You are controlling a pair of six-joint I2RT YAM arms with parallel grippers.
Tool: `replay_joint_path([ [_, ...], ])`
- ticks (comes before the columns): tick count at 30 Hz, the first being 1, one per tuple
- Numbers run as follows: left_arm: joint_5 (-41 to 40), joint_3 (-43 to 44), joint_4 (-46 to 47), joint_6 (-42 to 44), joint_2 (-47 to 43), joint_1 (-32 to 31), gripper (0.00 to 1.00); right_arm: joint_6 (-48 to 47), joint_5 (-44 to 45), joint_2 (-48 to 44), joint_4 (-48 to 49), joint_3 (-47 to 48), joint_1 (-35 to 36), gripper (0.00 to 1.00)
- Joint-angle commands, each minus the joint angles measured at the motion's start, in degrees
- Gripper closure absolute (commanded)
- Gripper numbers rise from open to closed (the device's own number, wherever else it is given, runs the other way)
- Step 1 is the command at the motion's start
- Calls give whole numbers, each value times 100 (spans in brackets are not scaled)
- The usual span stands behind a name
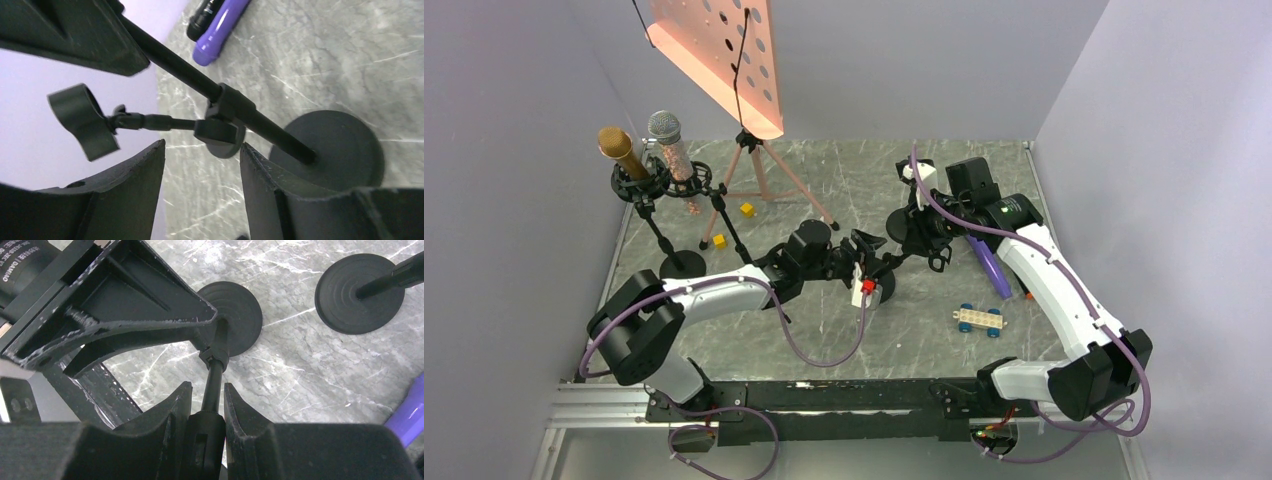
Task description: Remove the microphone from the stand
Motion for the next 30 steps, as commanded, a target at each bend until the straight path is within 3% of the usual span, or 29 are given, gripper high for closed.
replay_joint_path([
  [1, 133, 123, 591, 774, 87, -101, 40, 102, -212, -48, 296, 132, 16, 100],
  [12, 603, 226, 89, 1349, 145, -96, 48, 41, -226, 69, 266, 215, 12, 100],
  [22, 584, 364, -186, 1493, 266, -87, 75, 56, -244, 130, 238, 280, 6, 100],
  [26, 319, 508, -224, 917, 269, -92, 84, 47, -244, 130, 138, 377, 6, 100],
  [30, 361, 1550, -1451, -1177, 415, 26, 90, -143, -226, 176, -134, 599, 7, 100],
])
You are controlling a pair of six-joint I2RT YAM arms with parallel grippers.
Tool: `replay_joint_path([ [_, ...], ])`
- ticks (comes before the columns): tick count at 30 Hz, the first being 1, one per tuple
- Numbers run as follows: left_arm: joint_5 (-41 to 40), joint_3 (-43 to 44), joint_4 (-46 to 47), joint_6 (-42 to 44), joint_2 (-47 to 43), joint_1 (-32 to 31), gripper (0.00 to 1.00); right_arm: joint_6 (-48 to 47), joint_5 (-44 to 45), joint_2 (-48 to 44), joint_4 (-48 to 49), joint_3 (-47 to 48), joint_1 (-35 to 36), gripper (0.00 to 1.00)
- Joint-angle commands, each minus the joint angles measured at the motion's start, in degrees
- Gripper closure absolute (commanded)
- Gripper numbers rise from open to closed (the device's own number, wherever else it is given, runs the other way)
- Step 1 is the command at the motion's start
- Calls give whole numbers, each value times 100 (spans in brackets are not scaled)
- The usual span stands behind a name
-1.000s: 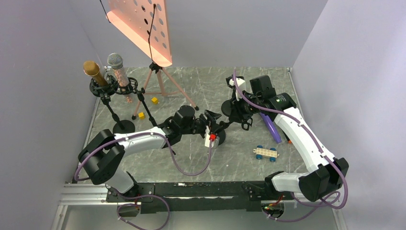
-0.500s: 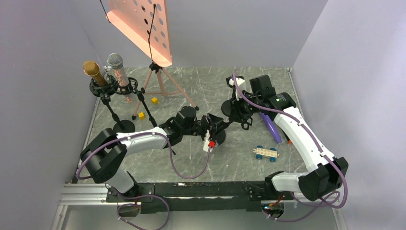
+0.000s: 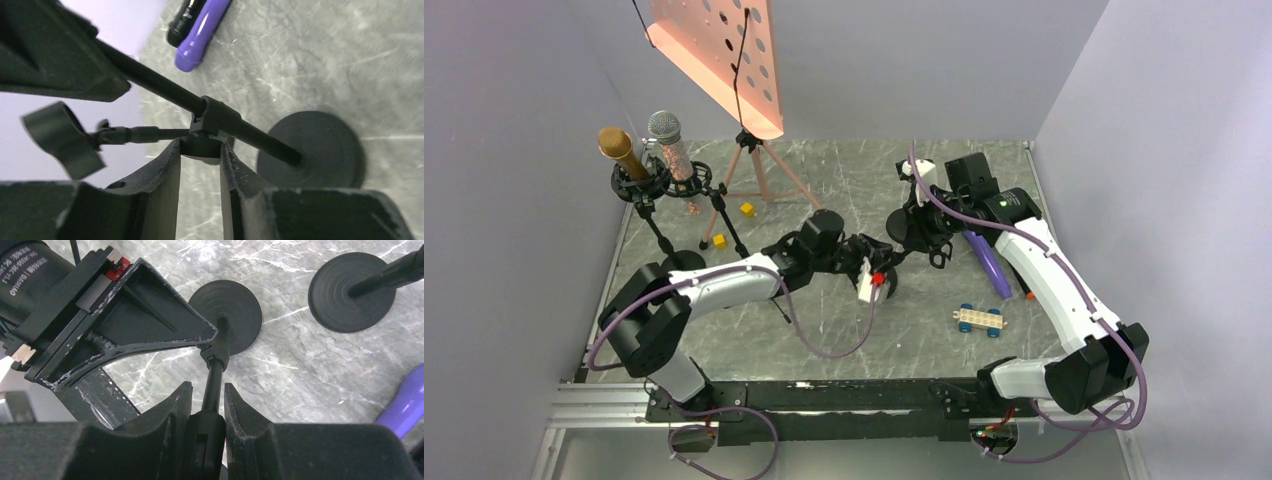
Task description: Remove the microphone from the stand
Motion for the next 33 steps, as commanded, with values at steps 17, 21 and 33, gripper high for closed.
replay_joint_path([
  [17, 4478, 2973, -682, -9755, 2140, 961, 50, -376, 126, -82, -392, 791, 42, 100],
  [21, 3428, 2910, -1561, -8700, 1635, 911, 38, -417, 314, -102, -617, 946, 41, 100],
  [33, 1915, 2626, -3069, -6927, 509, 695, 22, -1000, 1344, 280, -1597, 1790, 33, 100],
])
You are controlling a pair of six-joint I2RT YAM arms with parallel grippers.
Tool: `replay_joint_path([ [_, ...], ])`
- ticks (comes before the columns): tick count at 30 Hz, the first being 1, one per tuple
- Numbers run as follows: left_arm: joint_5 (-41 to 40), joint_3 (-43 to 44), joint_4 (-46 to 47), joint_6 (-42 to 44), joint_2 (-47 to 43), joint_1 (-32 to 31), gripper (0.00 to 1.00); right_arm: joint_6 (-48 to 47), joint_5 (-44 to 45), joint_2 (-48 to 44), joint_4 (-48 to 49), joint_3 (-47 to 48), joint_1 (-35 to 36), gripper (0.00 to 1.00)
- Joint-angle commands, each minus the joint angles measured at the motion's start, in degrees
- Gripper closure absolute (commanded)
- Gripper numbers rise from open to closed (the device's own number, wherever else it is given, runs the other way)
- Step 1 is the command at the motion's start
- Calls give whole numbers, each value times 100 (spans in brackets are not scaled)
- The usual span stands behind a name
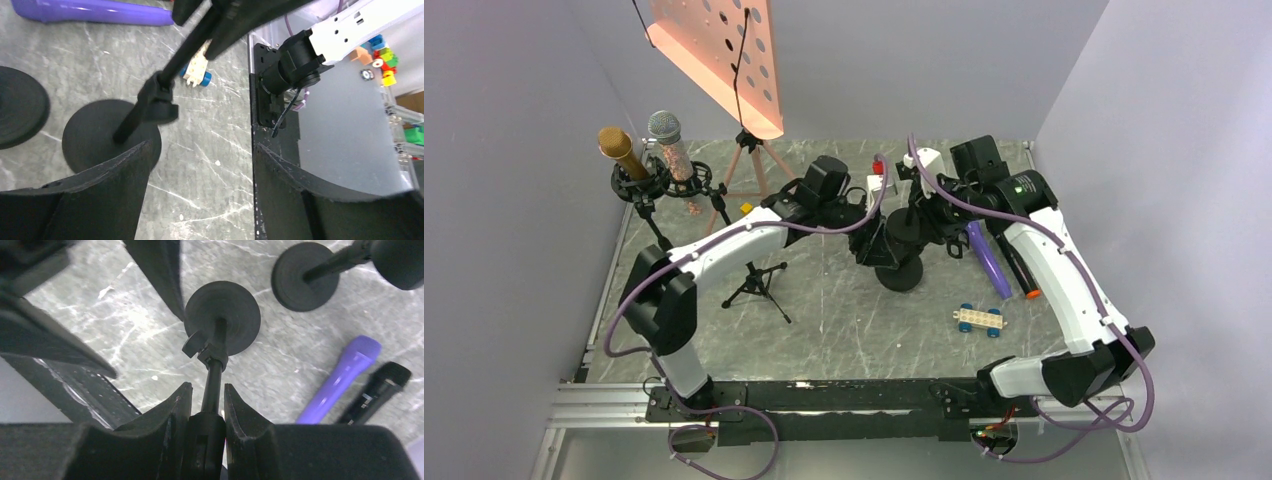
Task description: Remove the microphone from the stand
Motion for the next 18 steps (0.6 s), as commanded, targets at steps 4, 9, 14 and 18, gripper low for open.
replay_joint_path([
  [4, -622, -182, -571, 960, -594, -117, 22, -476, 787, 192, -484, 503, -22, 100],
  [9, -925, -136, -710, 1338, -671, -305, 22, -439, 982, 370, -430, 248, -30, 100],
  [14, -1156, -43, -890, 1718, -730, -444, 23, -327, 678, 602, -118, -311, -31, 100],
  [18, -1210, -94, -916, 1799, -799, -487, 23, -339, 572, 781, 40, -708, -31, 100],
])
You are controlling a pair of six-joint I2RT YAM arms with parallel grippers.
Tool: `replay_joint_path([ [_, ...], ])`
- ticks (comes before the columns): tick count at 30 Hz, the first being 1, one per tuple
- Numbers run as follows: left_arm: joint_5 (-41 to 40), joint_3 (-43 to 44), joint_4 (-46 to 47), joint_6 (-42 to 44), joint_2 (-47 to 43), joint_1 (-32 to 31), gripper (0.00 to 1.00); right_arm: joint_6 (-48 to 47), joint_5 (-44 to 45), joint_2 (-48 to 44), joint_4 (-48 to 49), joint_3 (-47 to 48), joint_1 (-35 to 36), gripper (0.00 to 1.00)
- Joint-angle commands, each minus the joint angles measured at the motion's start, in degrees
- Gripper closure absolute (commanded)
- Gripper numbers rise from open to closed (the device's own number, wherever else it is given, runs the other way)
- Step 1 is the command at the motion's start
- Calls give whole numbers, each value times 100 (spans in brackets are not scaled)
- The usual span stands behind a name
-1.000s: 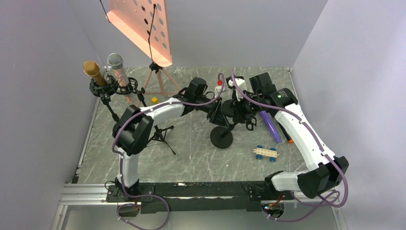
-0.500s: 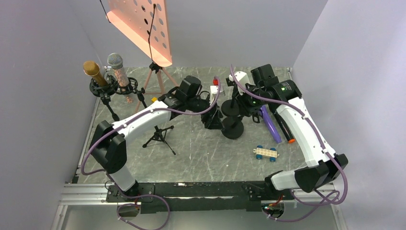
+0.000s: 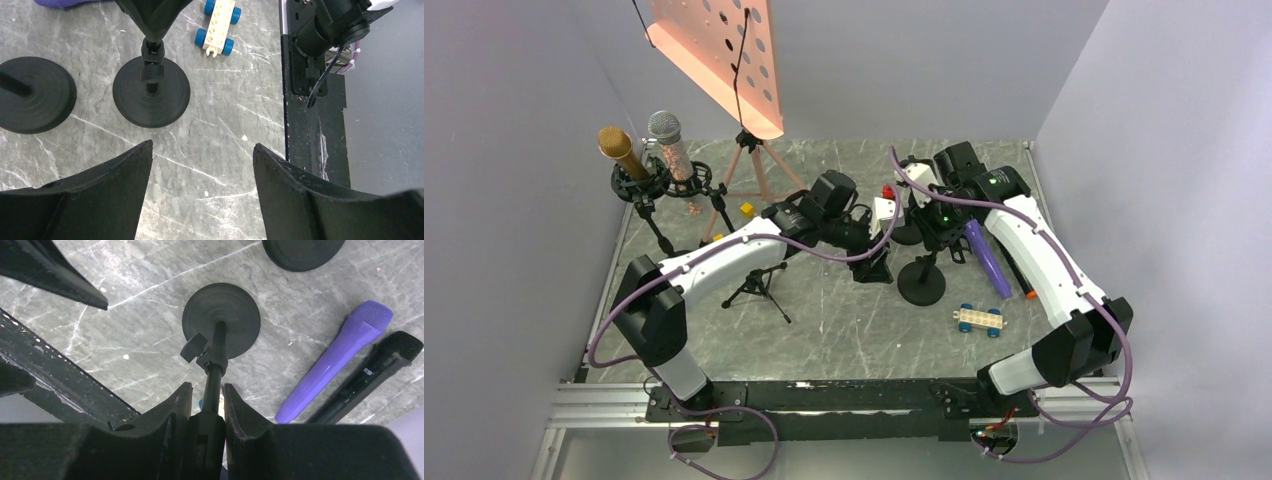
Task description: Remove the microphone from the stand
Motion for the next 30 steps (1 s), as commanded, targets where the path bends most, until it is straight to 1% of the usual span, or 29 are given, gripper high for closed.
replay_joint_path([
  [1, -170, 94, -52, 336, -351, -59, 23, 22, -166, 148, 300, -510, -5, 100],
  [7, -297, 91, -118, 528, -412, -93, 24, 107, -252, 47, 543, -957, -4, 100],
  [8, -293, 95, -114, 529, -401, -95, 24, 136, -229, 25, 585, -999, 0, 93],
  [10, -290, 113, -118, 543, -386, -107, 24, 154, -317, -25, 606, -918, -11, 62],
  [11, -291, 117, -120, 558, -382, -120, 24, 167, -404, -54, 595, -816, -36, 49],
  [12, -287, 117, -120, 569, -382, -121, 24, 175, -510, -87, 594, -712, -52, 39],
  [15, -291, 131, -112, 572, -358, -136, 24, 153, -792, -148, 581, -483, -83, 22],
  [16, -291, 139, -110, 572, -350, -132, 24, 127, -864, -157, 549, -456, -91, 4],
  [17, -287, 150, -112, 577, -338, -132, 24, 96, -928, -161, 507, -431, -92, 1],
  [20, -305, 183, -132, 605, -325, -140, 25, 45, -1004, -237, 420, -381, -119, 0],
  [22, -329, 183, -139, 616, -341, -140, 24, 24, -954, -316, 388, -285, -135, 2],
  [27, -383, 179, -149, 634, -364, -149, 25, -43, -313, -498, 239, 109, -166, 13],
  [30, -394, 187, -136, 596, -353, -154, 25, -113, -63, -540, 3, 275, -172, 24],
])
